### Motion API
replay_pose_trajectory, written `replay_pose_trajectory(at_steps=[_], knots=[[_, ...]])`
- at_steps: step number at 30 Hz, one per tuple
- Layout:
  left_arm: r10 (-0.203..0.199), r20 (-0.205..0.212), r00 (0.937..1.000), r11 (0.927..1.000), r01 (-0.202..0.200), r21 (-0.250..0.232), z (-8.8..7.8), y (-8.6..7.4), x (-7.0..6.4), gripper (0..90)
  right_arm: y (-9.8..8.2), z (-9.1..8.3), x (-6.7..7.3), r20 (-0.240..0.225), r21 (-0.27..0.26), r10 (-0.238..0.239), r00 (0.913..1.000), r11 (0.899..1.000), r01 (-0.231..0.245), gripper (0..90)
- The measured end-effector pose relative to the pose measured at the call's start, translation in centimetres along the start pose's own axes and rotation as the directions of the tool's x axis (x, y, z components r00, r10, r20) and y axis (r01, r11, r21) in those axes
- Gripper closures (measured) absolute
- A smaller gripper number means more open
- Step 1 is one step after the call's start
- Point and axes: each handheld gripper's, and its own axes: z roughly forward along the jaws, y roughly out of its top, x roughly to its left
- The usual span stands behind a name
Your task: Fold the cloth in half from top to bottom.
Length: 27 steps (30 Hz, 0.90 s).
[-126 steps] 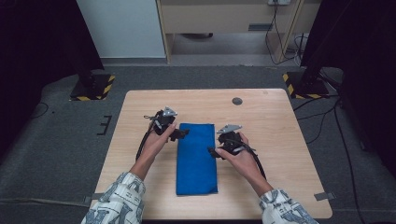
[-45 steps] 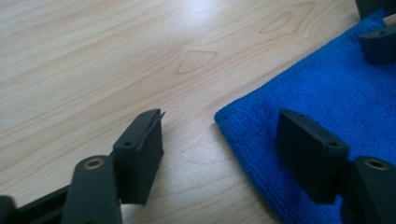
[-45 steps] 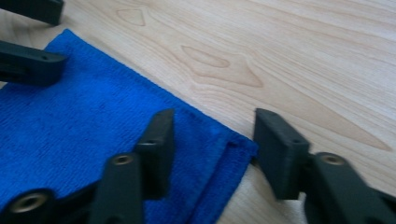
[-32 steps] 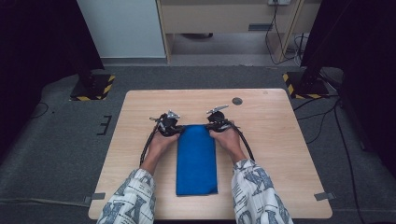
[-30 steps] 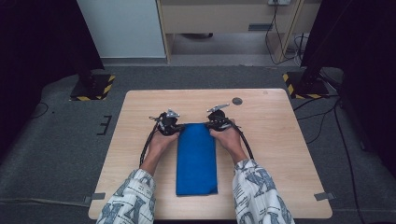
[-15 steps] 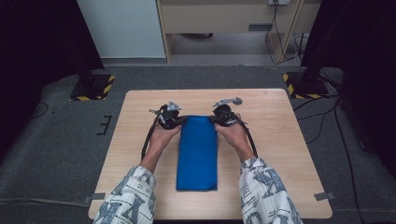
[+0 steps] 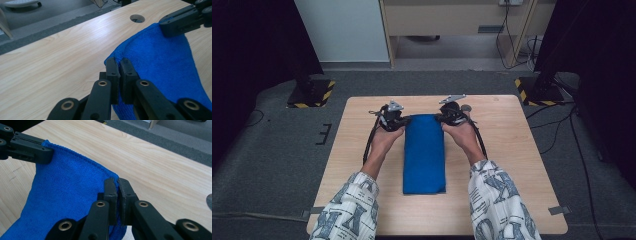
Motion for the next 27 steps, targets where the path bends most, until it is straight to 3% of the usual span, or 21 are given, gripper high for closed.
replay_pose_trajectory(at_steps=[14,27], knots=[[0.011,0.0,0.9999,0.9993,-0.011,-0.035,-0.4,1.8,0.3,87.0,1.3,-0.7,-0.5,0.013,-0.023,-0.012,0.9998,1.0,0.012,86.6],[0.031,0.014,0.9994,0.9986,-0.031,-0.043,-1.0,0.9,-0.6,87.1,0.2,-1.8,0.4,0.005,-0.031,-0.042,0.9991,0.999,0.042,86.6]])
